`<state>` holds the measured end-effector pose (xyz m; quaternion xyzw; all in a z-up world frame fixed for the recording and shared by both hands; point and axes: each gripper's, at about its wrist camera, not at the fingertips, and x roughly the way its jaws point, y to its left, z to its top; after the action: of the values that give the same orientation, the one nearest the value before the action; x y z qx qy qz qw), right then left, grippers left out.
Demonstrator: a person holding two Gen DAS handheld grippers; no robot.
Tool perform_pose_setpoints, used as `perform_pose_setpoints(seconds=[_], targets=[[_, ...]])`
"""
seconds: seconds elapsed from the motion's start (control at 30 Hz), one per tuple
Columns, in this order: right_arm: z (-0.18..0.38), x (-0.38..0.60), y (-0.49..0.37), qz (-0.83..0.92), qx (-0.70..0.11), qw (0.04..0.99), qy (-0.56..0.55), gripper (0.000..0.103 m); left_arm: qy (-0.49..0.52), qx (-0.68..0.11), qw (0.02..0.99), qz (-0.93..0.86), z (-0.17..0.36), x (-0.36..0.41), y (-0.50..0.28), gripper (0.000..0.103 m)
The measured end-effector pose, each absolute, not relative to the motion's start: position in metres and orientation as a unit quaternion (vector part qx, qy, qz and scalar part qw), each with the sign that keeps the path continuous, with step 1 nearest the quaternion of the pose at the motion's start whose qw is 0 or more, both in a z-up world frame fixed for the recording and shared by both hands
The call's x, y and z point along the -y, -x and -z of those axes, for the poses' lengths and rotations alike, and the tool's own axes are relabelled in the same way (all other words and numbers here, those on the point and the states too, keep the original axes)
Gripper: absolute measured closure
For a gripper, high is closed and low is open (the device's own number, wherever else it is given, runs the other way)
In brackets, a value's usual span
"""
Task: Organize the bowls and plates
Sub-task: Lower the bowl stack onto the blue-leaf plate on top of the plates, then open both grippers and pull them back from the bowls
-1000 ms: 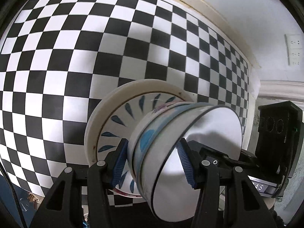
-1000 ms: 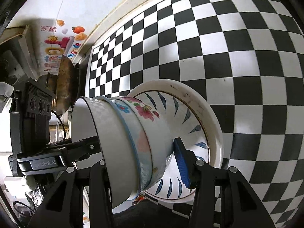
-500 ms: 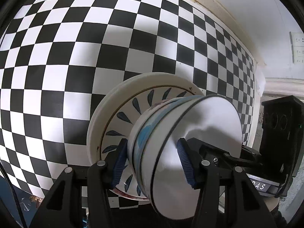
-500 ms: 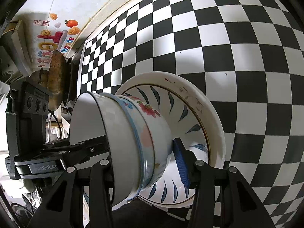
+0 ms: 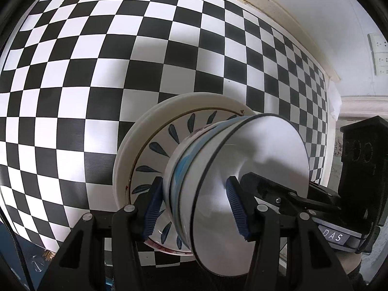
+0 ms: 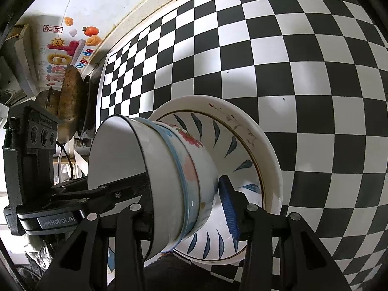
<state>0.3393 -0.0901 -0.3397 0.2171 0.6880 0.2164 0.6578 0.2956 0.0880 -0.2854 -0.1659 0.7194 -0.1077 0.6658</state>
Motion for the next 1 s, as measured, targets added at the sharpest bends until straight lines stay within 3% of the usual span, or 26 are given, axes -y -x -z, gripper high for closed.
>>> perform_pose_setpoints(seconds=[0.27, 0.5, 0.6, 0.67, 0.7, 0.87, 1.0], targets=[[0.326, 0.096, -0.335, -0.208, -0.678, 0.671, -0.217, 0.057, 0.162, -0.703, 0.686, 0.094, 0.268, -0.094, -0.293, 0.053], [0.277, 0.1, -0.32, -0.17, -0.647, 0.728, -0.15, 0.057, 0.096, -0.651, 0.751, 0.045, 0.22, -0.103, -0.278, 0.052], [0.251, 0.1, -0.307, -0.148, -0.63, 0.753, -0.118, 0.046, 0.073, -0.632, 0.771, 0.027, 0.203, -0.107, -0.268, 0.052], [0.231, 0.1, -0.297, -0.133, -0.614, 0.771, -0.102, 0.022, 0.058, -0.616, 0.785, 0.023, 0.193, -0.109, -0.262, 0.041], [0.223, 0.099, -0.292, -0.126, -0.607, 0.778, -0.095, 0.019, 0.048, -0.607, 0.793, 0.024, 0.188, -0.109, -0.259, 0.037], [0.186, 0.093, -0.268, -0.078, -0.572, 0.814, -0.058, 0.014, 0.029, -0.572, 0.819, 0.029, 0.166, -0.108, -0.242, 0.018], [0.164, 0.091, -0.248, -0.056, -0.549, 0.832, -0.057, 0.013, 0.019, -0.55, 0.834, 0.032, 0.15, -0.106, -0.228, 0.01]])
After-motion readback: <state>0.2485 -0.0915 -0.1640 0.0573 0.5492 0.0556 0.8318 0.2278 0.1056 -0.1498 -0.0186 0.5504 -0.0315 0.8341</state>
